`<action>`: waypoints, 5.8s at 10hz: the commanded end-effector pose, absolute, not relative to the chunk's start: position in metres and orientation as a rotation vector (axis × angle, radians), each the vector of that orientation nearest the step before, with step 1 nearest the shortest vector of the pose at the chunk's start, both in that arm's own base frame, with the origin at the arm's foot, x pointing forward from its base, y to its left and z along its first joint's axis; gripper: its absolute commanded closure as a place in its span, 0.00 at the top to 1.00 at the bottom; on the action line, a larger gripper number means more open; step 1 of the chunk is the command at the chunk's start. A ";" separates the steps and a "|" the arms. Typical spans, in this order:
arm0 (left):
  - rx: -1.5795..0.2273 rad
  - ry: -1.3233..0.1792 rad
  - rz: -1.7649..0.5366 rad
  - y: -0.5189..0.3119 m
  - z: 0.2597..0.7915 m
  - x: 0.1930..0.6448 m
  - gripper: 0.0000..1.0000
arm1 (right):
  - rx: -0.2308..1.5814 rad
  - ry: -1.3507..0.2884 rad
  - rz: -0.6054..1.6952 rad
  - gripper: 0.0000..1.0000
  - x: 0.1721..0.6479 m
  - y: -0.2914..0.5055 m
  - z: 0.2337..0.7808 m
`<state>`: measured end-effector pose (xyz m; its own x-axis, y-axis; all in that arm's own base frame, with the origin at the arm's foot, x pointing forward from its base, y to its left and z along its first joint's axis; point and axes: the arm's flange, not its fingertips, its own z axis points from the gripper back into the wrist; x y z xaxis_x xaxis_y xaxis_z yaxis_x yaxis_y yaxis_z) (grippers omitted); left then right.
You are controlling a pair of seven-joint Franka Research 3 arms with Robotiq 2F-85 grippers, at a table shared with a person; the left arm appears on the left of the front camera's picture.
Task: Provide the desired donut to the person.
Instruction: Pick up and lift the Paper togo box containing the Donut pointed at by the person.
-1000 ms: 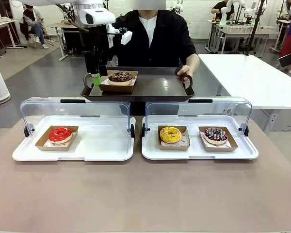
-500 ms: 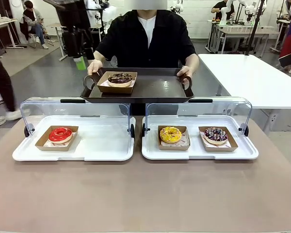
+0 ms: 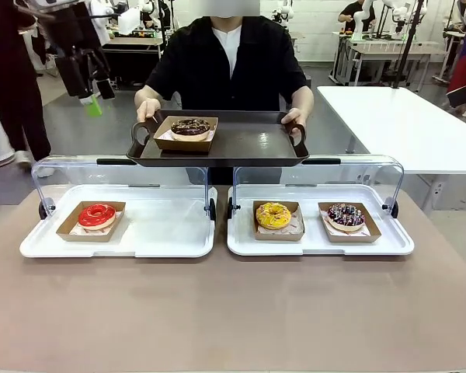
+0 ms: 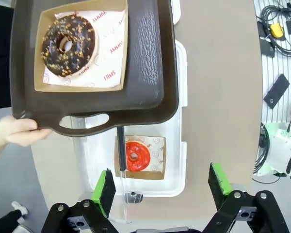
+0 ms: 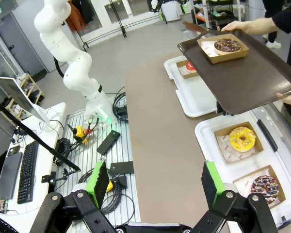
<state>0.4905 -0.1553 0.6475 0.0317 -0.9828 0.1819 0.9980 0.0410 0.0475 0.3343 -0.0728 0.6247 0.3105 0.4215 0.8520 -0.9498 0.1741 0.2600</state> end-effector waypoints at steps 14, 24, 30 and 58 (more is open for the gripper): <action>-0.645 -0.805 -1.464 0.046 0.570 0.430 1.00 | 0.935 -0.718 1.104 1.00 0.334 -0.073 0.625; -0.785 -0.789 -1.491 0.122 0.541 0.438 1.00 | 0.935 -0.718 1.104 1.00 0.334 -0.073 0.625; -0.781 -0.779 -1.455 0.116 0.538 0.438 1.00 | 0.935 -0.718 1.104 1.00 0.334 -0.073 0.625; -0.781 -0.779 -1.455 0.116 0.538 0.438 1.00 | 0.277 -0.224 1.597 1.00 0.398 0.119 0.569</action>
<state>0.4404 0.1169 0.5373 -0.0203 -0.5461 0.8375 0.9996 -0.0264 0.0070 0.3896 0.1158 0.5874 -0.0343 0.9337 0.3565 -0.9976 -0.0533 0.0436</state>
